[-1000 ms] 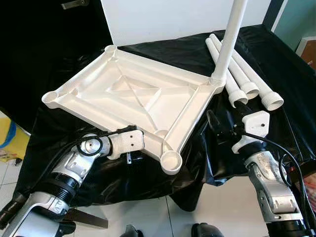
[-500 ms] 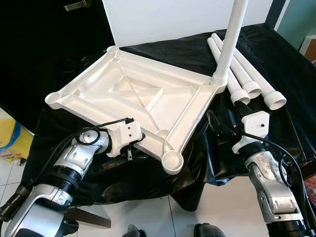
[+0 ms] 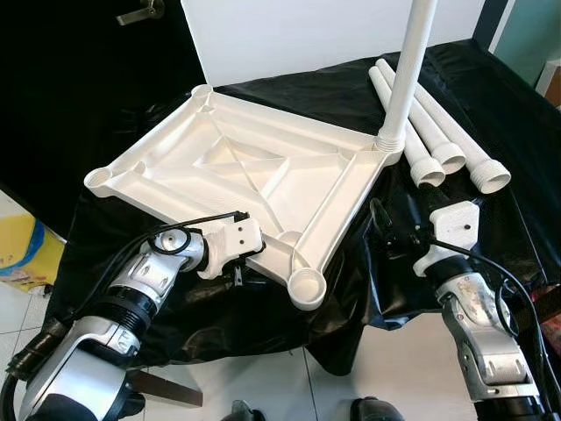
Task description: Building children table
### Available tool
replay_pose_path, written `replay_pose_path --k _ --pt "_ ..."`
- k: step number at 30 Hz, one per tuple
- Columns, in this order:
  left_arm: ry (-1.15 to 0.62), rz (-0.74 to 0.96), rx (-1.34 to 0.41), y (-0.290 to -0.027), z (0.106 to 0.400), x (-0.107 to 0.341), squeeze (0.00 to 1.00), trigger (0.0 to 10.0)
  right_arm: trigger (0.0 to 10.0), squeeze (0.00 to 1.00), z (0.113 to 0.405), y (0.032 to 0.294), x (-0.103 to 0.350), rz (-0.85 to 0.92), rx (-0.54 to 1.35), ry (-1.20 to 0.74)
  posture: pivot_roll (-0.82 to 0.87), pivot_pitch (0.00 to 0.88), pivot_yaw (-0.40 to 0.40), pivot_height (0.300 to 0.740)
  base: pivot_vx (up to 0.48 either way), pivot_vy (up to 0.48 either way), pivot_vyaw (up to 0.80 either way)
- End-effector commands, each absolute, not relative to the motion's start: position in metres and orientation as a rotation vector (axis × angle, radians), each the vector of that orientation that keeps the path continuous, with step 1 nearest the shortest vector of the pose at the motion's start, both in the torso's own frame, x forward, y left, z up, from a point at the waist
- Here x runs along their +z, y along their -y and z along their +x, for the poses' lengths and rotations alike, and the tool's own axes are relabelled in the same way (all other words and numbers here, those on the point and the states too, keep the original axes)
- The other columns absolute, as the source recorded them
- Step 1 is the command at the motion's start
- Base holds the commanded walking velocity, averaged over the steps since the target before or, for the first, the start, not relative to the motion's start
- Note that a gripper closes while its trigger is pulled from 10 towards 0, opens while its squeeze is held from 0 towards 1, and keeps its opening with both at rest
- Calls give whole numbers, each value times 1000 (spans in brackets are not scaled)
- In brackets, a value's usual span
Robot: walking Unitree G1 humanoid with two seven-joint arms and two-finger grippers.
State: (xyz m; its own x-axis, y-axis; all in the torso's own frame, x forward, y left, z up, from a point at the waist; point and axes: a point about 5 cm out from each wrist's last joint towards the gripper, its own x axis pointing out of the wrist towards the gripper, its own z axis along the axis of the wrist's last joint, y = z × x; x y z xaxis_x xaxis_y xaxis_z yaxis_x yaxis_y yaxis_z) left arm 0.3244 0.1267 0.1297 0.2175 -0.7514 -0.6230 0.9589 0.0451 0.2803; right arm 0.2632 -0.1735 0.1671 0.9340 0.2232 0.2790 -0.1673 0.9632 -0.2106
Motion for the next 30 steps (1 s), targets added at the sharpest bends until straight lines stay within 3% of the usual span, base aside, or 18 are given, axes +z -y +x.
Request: replay_pose_path --k 1,17,30 --pt "-440 707 -1496 -129 317 127 0 0 10000 0 260 175 169 -182 187 318 -162 112 135 740 0 0 0" --pt "-441 592 -1499 -134 301 122 0 0 10000 0 260 177 169 -180 158 317 -152 133 138 740 0 0 0" --pt "-365 499 -1371 -139 297 129 0 0 10000 0 262 176 170 -174 164 318 -132 135 119 740 0 0 0"
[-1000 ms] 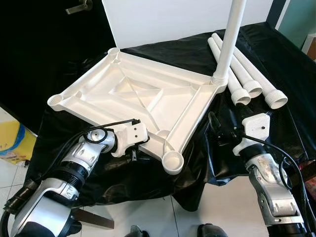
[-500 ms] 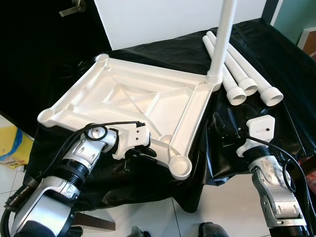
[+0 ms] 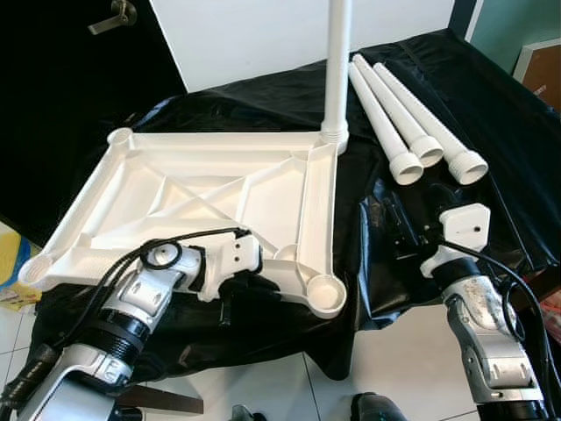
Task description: Building children table
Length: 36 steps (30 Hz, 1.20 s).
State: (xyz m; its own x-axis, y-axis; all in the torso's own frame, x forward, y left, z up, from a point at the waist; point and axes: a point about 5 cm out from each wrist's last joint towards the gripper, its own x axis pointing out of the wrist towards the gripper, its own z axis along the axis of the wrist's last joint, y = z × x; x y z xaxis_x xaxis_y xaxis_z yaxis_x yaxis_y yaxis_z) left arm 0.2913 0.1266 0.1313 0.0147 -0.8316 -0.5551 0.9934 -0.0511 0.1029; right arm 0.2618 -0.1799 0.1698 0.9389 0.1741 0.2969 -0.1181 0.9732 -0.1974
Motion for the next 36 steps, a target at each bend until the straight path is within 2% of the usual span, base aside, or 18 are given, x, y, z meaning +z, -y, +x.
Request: replay_pose_path --k 1,6,8,14,17,18,19,20,22,23,24,26,27,29,30,34,35,36 --pt "-316 490 -1348 -132 297 132 0 0 10000 0 264 175 171 -173 169 320 -125 134 111 740 0 0 0" --pt "-228 451 -1300 -112 300 140 0 0 10000 0 267 175 172 -173 175 322 -121 136 103 740 0 0 0" --pt "-153 424 -1275 -87 303 146 0 0 10000 0 268 174 173 -170 178 324 -125 137 102 740 0 0 0" --pt "-83 391 -1314 -51 296 150 0 0 10000 0 267 174 173 -170 172 325 -130 138 106 740 0 0 0" --pt "-68 389 -1329 -39 293 151 0 0 10000 0 267 175 173 -171 165 326 -132 137 108 740 0 0 0" --pt "-62 389 -1334 -34 293 152 0 627 10000 0 267 175 173 -170 163 326 -134 138 110 740 0 0 0" --pt "-62 389 -1334 -34 293 152 0 627 10000 0 267 175 173 -170 163 326 -134 138 110 740 0 0 0" --pt "-50 388 -1342 -29 291 154 0 157 10000 0 267 175 173 -170 161 327 -134 137 110 740 0 0 0" --pt "-50 388 -1342 -29 291 154 0 157 10000 0 267 175 173 -170 161 327 -134 137 110 740 0 0 0" --pt "-36 384 -1348 -24 290 157 0 2431 10000 0 267 176 173 -169 159 327 -132 138 113 740 0 0 0" --pt "-21 375 -1361 -19 287 159 0 3373 10000 0 267 176 173 -170 157 327 -131 137 114 740 0 0 0" --pt "-21 375 -1361 -19 287 159 0 3373 10000 0 267 176 173 -170 157 327 -131 137 114 740 0 0 0" --pt "-12 365 -1371 -14 284 161 0 4549 10000 0 267 177 173 -170 154 327 -131 138 114 740 0 0 0" --pt "-12 365 -1371 -14 284 161 0 4549 10000 0 267 177 173 -170 154 327 -131 138 114 740 0 0 0" --pt "-18 344 -1373 -11 283 160 1000 10000 10000 0 269 178 173 -168 142 327 -133 136 115 740 0 0 0" --pt "-4 343 -1304 -16 285 164 1000 10000 10000 0 276 186 172 -165 54 305 -129 132 111 740 0 0 0" --pt "-1 336 -1284 -18 286 166 12 10000 10000 0 278 188 170 -165 29 294 -129 132 111 740 0 0 0" --pt "0 329 -1273 -19 287 167 12 10000 10000 0 279 190 170 -165 13 287 -129 132 111 740 0 0 0"
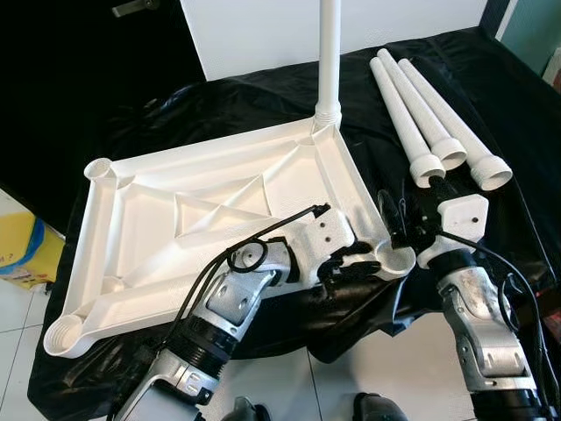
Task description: Building children table
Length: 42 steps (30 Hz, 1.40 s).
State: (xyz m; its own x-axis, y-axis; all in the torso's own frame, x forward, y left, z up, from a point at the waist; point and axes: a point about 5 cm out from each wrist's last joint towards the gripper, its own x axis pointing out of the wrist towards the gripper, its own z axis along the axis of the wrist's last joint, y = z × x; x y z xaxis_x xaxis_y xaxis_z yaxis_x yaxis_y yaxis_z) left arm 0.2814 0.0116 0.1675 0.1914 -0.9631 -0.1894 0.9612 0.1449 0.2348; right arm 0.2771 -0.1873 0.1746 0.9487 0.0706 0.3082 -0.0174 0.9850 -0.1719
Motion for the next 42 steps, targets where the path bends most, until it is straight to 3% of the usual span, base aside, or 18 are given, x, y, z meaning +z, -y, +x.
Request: replay_pose_path --k 1,8,13,18,21,22,23,24,29,30,42 --pt "0 329 -1273 -19 287 167 12 10000 10000 0 279 190 170 -165 13 287 -129 132 111 740 0 0 0" --pt "166 222 -1095 -26 291 193 0 10000 10000 0 295 200 168 -157 -110 244 -120 128 108 740 0 0 0" --pt "210 171 -1018 -31 293 202 0 10000 10000 0 303 205 167 -147 -161 224 -116 131 104 740 0 0 0" --pt "275 13 -818 -45 304 218 0 10000 10000 0 324 212 169 -128 -238 190 -117 129 89 740 0 0 0" --pt "286 -7 -805 -45 304 221 0 10000 10000 0 331 214 168 -122 -256 159 -115 126 80 740 0 0 0" --pt "311 -18 -836 -42 299 224 0 10000 10000 584 336 215 170 -102 -254 157 -114 127 77 740 0 0 0" --pt "311 -18 -836 -42 299 224 0 10000 10000 584 336 215 170 -102 -254 157 -114 127 77 740 0 0 0" --pt "317 -19 -863 -40 295 224 0 10000 10000 1000 339 214 171 -106 -252 159 -113 132 74 740 0 0 0" --pt "315 -17 -900 -39 290 223 0 10000 10000 1000 346 213 174 -116 -250 155 -112 141 74 740 0 0 0" --pt "312 -17 -918 -39 287 223 0 10000 10000 0 350 212 175 -118 -242 147 -109 155 75 740 0 0 0" --pt "318 -24 -953 -40 273 230 0 10000 10000 0 372 215 182 -107 -208 97 -83 233 73 740 0 0 0"
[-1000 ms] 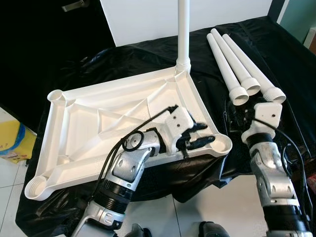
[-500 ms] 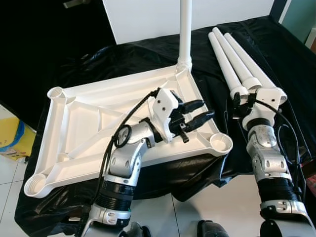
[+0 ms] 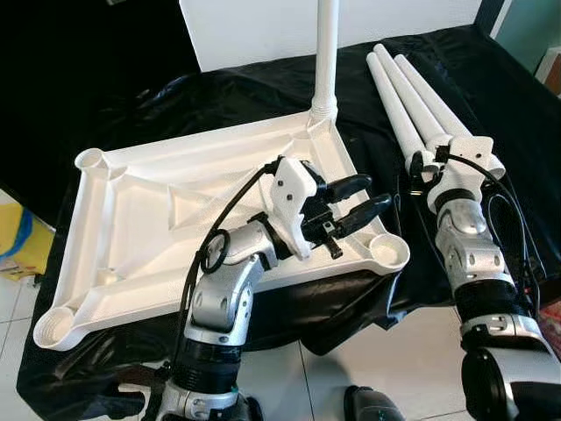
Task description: Building children table
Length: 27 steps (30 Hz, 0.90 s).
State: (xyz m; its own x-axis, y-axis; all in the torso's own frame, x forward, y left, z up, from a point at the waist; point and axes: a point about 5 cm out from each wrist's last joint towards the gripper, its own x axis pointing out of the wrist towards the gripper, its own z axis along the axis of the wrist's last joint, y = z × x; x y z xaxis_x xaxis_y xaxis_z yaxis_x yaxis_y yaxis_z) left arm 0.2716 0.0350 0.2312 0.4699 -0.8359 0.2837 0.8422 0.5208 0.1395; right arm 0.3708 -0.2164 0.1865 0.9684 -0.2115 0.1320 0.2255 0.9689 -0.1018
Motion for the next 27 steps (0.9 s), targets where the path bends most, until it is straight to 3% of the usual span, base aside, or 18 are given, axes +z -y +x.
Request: replay_pose_path --k 1,14,27 --pt "318 -24 -953 -40 273 230 0 10000 10000 0 372 215 182 -107 -208 97 -83 233 73 740 0 0 0" --pt "265 -15 -930 -45 260 227 0 10000 10000 0 392 212 192 -90 -162 61 -10 327 78 740 0 0 0" --pt "237 -11 -880 -50 256 228 0 10000 10000 0 404 199 203 -82 -94 66 14 324 75 740 0 0 0"
